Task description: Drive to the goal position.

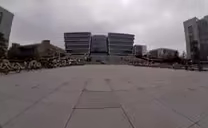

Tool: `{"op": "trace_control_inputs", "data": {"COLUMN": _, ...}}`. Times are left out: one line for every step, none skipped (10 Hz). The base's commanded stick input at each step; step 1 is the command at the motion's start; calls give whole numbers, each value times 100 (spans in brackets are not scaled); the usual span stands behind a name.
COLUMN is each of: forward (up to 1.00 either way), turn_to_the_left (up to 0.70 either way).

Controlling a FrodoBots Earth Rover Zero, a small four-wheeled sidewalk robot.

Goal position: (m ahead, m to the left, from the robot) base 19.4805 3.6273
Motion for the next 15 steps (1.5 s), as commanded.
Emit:
{"op": "trace_control_inputs", "data": {"forward": 70, "turn_to_the_left": 0}}
{"op": "trace_control_inputs", "data": {"forward": 70, "turn_to_the_left": 0}}
{"op": "trace_control_inputs", "data": {"forward": 70, "turn_to_the_left": 0}}
{"op": "trace_control_inputs", "data": {"forward": 70, "turn_to_the_left": 0}}
{"op": "trace_control_inputs", "data": {"forward": 70, "turn_to_the_left": 0}}
{"op": "trace_control_inputs", "data": {"forward": 70, "turn_to_the_left": 0}}
{"op": "trace_control_inputs", "data": {"forward": 70, "turn_to_the_left": 0}}
{"op": "trace_control_inputs", "data": {"forward": 70, "turn_to_the_left": 0}}
{"op": "trace_control_inputs", "data": {"forward": 70, "turn_to_the_left": 0}}
{"op": "trace_control_inputs", "data": {"forward": 70, "turn_to_the_left": 0}}
{"op": "trace_control_inputs", "data": {"forward": 70, "turn_to_the_left": 0}}
{"op": "trace_control_inputs", "data": {"forward": 70, "turn_to_the_left": 0}}
{"op": "trace_control_inputs", "data": {"forward": 70, "turn_to_the_left": 0}}
{"op": "trace_control_inputs", "data": {"forward": 70, "turn_to_the_left": 0}}
{"op": "trace_control_inputs", "data": {"forward": 70, "turn_to_the_left": 0}}
